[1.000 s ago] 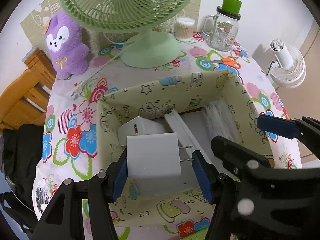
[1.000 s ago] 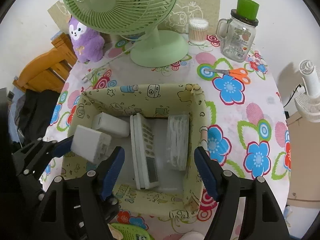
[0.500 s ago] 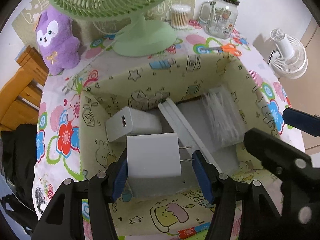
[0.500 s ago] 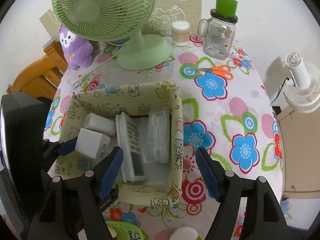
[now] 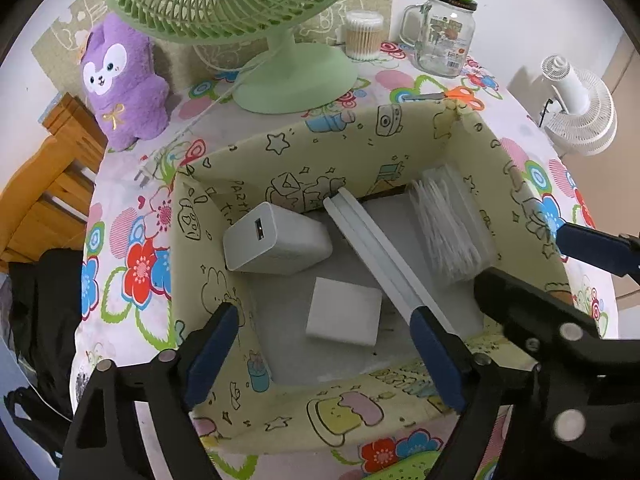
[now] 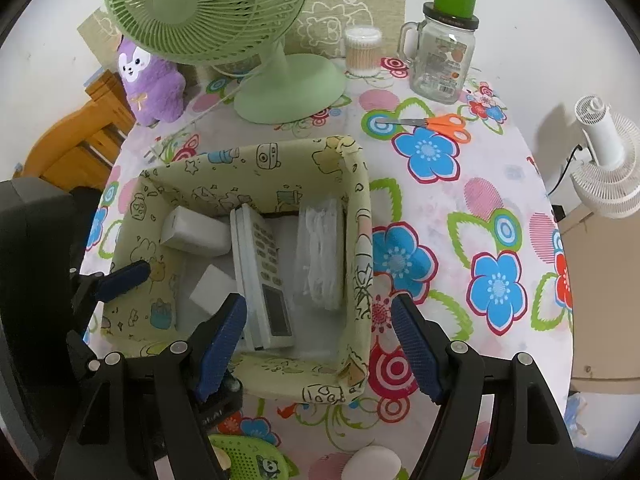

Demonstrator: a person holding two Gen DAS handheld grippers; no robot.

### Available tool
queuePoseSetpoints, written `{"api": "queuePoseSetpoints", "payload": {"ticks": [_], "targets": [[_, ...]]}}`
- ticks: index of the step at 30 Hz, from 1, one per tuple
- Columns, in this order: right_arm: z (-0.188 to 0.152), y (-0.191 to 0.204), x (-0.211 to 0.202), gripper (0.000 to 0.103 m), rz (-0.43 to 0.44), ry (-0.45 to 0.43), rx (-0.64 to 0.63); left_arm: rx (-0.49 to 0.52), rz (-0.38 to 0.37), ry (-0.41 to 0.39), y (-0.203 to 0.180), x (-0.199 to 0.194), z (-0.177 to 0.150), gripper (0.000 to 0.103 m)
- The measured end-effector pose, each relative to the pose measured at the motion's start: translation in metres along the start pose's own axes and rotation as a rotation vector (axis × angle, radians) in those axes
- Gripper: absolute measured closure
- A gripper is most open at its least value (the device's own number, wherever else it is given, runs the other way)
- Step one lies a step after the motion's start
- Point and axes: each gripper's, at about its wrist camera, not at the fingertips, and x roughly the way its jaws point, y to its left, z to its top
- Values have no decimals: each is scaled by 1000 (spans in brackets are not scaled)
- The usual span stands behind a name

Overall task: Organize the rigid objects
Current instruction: 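Open the left tool to drop the block while the right tool releases the remote inside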

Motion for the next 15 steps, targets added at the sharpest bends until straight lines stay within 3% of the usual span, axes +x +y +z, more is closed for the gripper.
{"api": "queuePoseSetpoints", "payload": {"ticks": [2,15], "targets": [[-1,2,-2,25,1,-3,-5,5,9,-5,0,-3,0,7],[-8,17,-23,25,-10,-42,-12,4,16,-50,8,-31,-8,6]]}}
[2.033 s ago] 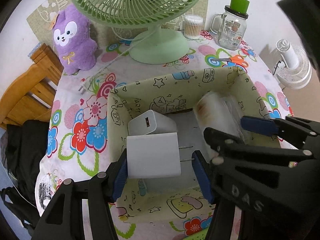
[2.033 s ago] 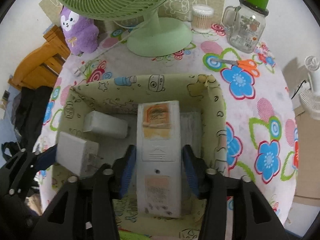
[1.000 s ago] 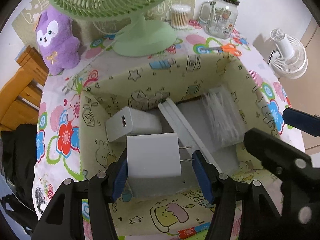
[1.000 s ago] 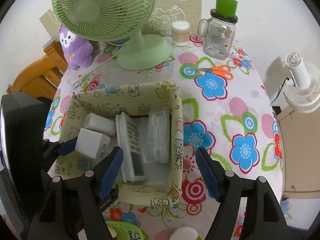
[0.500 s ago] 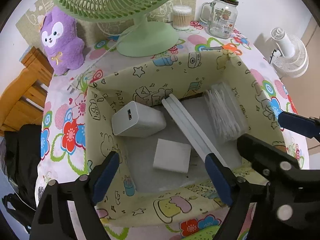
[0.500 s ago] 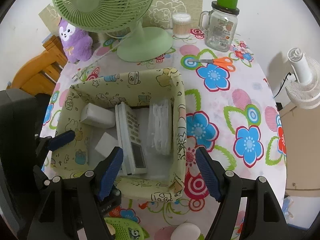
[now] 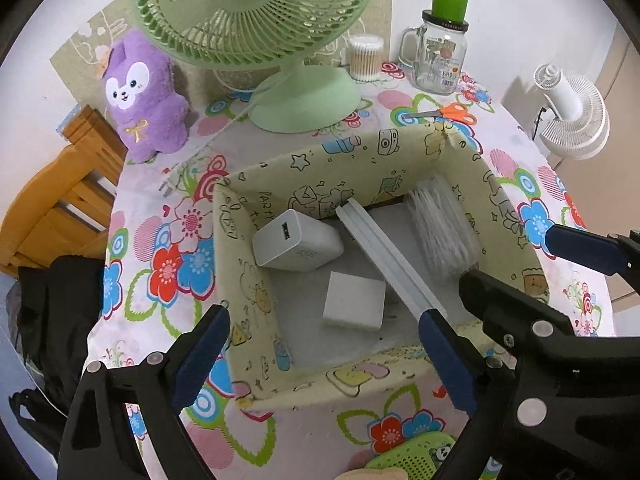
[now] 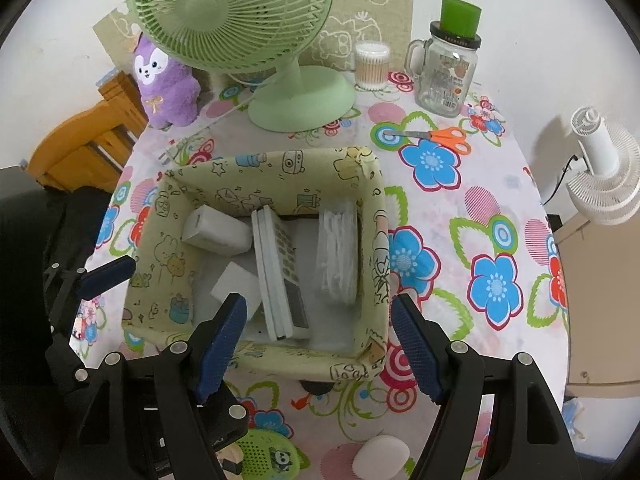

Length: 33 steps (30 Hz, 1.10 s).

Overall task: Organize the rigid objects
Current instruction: 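Withdraw both tools from the green box back toward the remaining items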

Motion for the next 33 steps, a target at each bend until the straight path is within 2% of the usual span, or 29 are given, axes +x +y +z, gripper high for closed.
{"api": "queuePoseSetpoints", "payload": {"ticks": [33], "targets": [[-44,19,-72,21,-33,-122,22,8,-19,-111,3,-75,-42,3]]}}
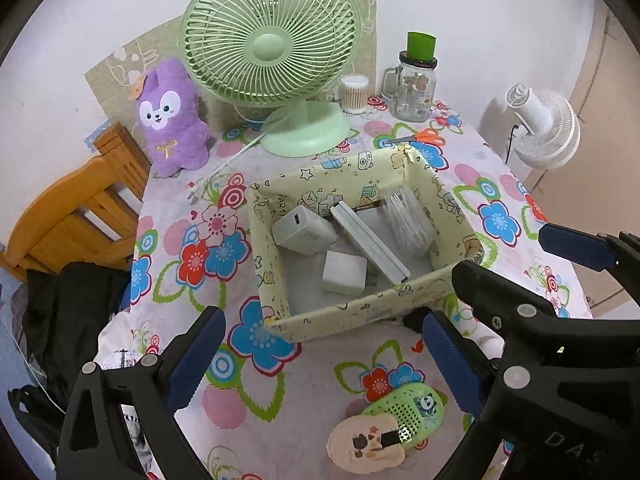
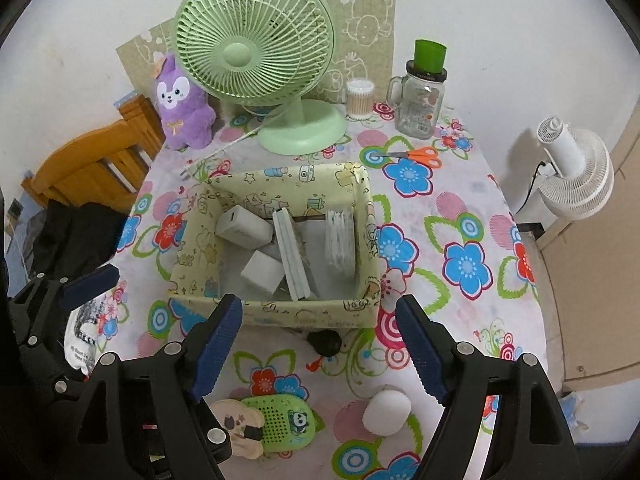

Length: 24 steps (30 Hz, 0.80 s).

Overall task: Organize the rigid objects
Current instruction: 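Withdraw both tools from the green box back toward the remaining items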

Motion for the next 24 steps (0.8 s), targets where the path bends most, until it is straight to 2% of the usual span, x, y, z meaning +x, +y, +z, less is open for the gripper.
{"api": "queuePoseSetpoints", "payload": {"ticks": [8,14,18,24], "targets": [[-13,5,-13,14,-24,-29,-19,-5,-18,-6,2,-9,-15,2],[-24,6,-18,13,-21,-29,-20,-12,-39,1,5,-9,-27,2],[-34,5,-18,13,-5,-27,-20,-22,-17,14,7,-5,-37,2],[-49,3,-13,13,3,-27,-19,-35,-32,35,11,4,-52,2]]}}
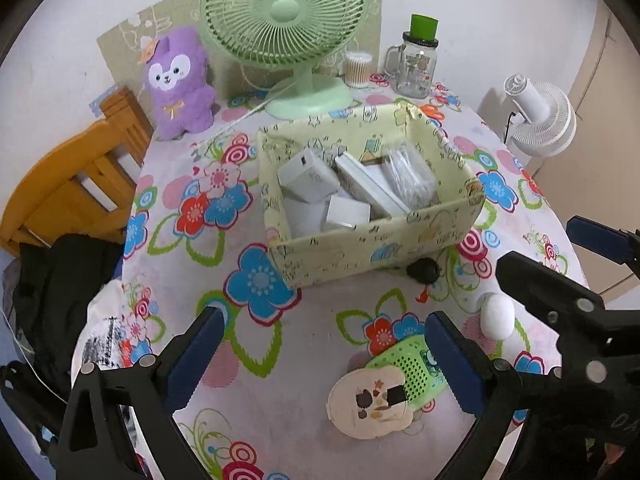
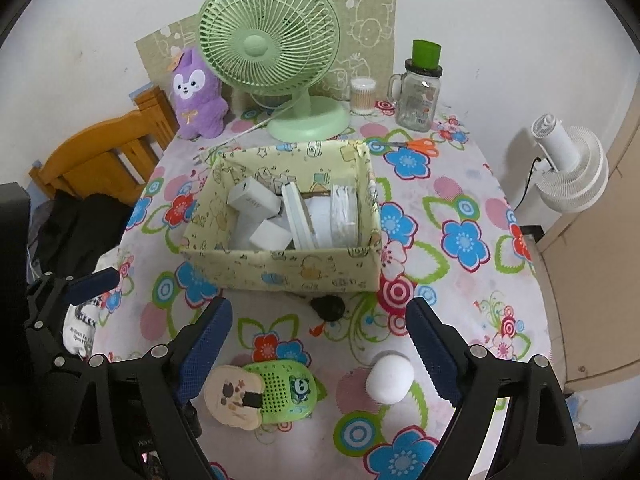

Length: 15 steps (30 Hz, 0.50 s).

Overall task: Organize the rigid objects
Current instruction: 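Withdraw both tools from the green box back toward the remaining items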

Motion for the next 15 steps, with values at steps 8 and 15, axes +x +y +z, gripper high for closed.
{"api": "queuePoseSetpoints", "payload": {"ticks": [8,15], "targets": [[-18,0,7,13,-3,-7,-31,3,-13,7,-1,10,-14,2],[-32,-5,16,13,-20,-3,-42,4,-46,17,-6,25,-24,2]]}}
